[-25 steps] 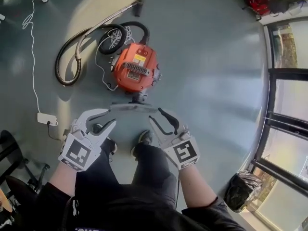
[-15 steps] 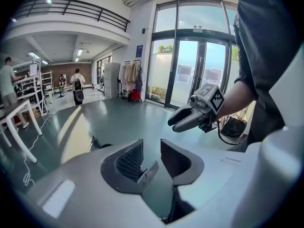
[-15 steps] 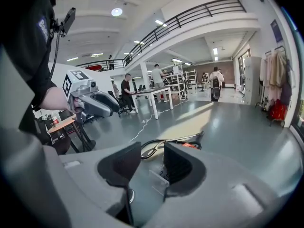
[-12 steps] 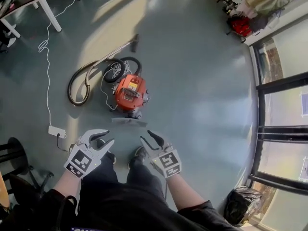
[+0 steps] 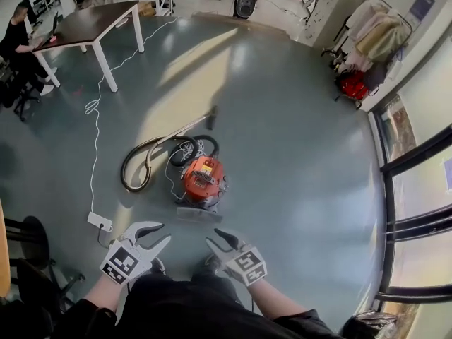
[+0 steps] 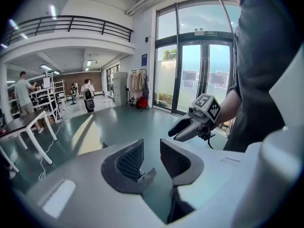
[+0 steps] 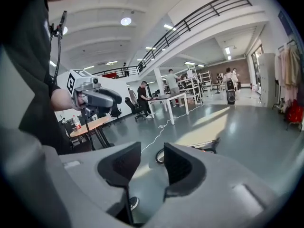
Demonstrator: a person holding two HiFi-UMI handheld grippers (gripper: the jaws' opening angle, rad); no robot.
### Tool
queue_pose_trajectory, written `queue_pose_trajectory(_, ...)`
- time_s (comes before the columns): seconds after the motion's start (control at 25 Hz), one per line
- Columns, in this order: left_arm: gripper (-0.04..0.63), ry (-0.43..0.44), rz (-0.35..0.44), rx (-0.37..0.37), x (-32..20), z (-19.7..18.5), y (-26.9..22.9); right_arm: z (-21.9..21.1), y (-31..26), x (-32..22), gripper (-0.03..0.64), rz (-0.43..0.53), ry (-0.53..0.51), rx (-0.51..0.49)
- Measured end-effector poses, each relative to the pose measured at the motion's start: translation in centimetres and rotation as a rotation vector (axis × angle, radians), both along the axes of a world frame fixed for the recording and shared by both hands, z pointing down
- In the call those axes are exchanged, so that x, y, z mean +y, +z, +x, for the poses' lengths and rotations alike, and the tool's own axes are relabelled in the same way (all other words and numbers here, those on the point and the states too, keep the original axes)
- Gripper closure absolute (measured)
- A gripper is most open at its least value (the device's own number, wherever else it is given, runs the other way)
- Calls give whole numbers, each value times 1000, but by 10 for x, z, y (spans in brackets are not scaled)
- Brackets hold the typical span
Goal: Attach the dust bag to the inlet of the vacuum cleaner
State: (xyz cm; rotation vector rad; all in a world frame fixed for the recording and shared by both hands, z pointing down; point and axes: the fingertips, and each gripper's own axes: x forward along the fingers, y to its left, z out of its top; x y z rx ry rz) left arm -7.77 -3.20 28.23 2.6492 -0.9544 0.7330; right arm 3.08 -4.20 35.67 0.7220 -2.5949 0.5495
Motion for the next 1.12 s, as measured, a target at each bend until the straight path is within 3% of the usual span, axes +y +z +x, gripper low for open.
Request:
queue_pose_trajectory(0.2, 477, 62, 24, 53, 32, -23, -21, -31, -37, 34, 476, 79, 15, 29)
queue_pose_trajectory(0.44, 494, 146, 52, 121, 81, -59, -25, -77, -70, 69, 476, 125, 176, 1)
queue_pose_trajectory(0.64, 503, 210, 10, 191, 115, -64, -26, -108, -97, 103, 477, 64, 236, -99)
queue_pose_trajectory(0.8, 514, 229, 9, 233, 133, -52, -42, -104, -107, 133, 510, 98, 191, -102)
queue_pose_trajectory(1.0, 534, 185, -39, 284, 149, -32, -43, -90, -111, 162, 615, 115, 112, -125)
queue_pose_trajectory(1.12, 549, 225, -39, 276, 162, -4, -51, -73, -129, 173, 624, 144, 79, -172)
